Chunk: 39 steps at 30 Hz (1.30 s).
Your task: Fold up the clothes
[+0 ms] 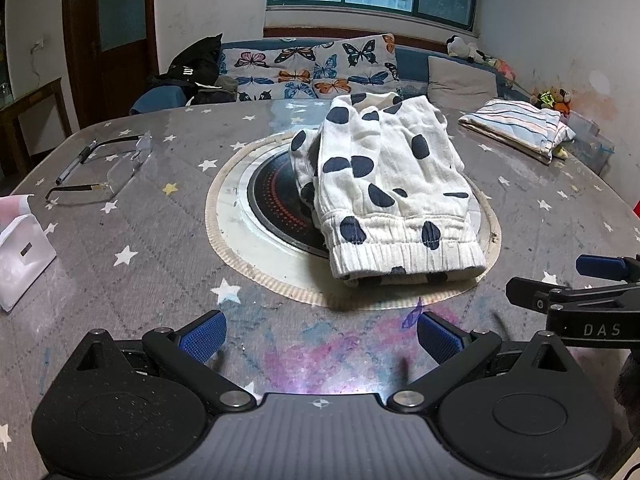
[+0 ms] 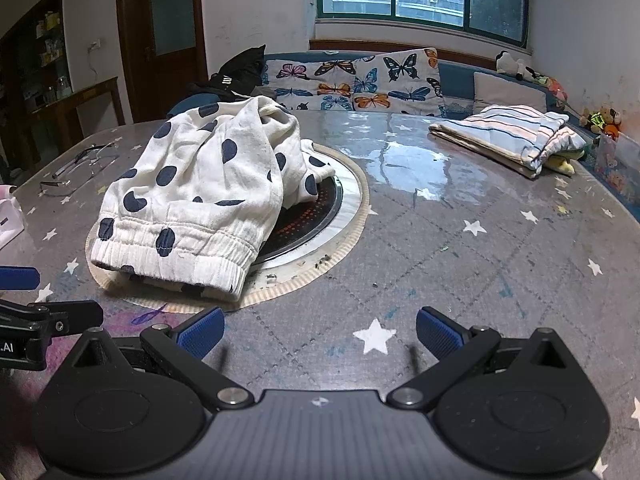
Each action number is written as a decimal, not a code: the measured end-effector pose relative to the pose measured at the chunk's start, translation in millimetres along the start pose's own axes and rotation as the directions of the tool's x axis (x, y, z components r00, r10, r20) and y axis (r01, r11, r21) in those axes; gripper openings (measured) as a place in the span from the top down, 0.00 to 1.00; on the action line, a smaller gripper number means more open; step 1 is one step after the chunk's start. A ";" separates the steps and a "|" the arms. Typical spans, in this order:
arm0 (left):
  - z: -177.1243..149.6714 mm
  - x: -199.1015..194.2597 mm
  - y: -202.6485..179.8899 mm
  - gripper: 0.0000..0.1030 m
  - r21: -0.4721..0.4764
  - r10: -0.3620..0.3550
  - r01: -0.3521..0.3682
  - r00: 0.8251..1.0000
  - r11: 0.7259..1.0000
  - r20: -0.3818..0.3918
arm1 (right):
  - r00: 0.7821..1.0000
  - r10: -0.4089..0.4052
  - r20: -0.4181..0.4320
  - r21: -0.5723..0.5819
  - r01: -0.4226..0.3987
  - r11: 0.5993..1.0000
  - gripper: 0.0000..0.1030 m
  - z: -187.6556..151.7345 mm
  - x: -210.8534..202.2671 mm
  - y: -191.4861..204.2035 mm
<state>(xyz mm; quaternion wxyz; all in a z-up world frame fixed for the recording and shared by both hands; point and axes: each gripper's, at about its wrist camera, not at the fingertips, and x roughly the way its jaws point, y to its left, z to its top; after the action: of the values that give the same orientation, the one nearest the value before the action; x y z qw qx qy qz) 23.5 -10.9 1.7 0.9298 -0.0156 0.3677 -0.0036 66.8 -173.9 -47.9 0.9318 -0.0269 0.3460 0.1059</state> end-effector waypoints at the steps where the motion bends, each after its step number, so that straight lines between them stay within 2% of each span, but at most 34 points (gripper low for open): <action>1: 0.5 0.2 -0.2 0.00 0.001 -0.001 0.001 1.000 1.000 0.000 | 1.000 0.000 0.000 0.000 0.000 1.000 0.00 0.2 0.2 0.1; 39: 18.3 1.2 -3.7 0.00 0.011 -0.031 0.031 0.999 0.999 0.018 | 1.000 0.016 -0.012 -0.003 -0.016 1.000 0.00 10.3 10.2 2.2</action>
<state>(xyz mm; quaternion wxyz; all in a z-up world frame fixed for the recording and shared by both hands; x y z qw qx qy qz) 36.8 -14.1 14.3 0.9330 -0.0164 0.3590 -0.0199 80.5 -168.7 -46.6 0.9289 -0.0263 0.3514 0.1136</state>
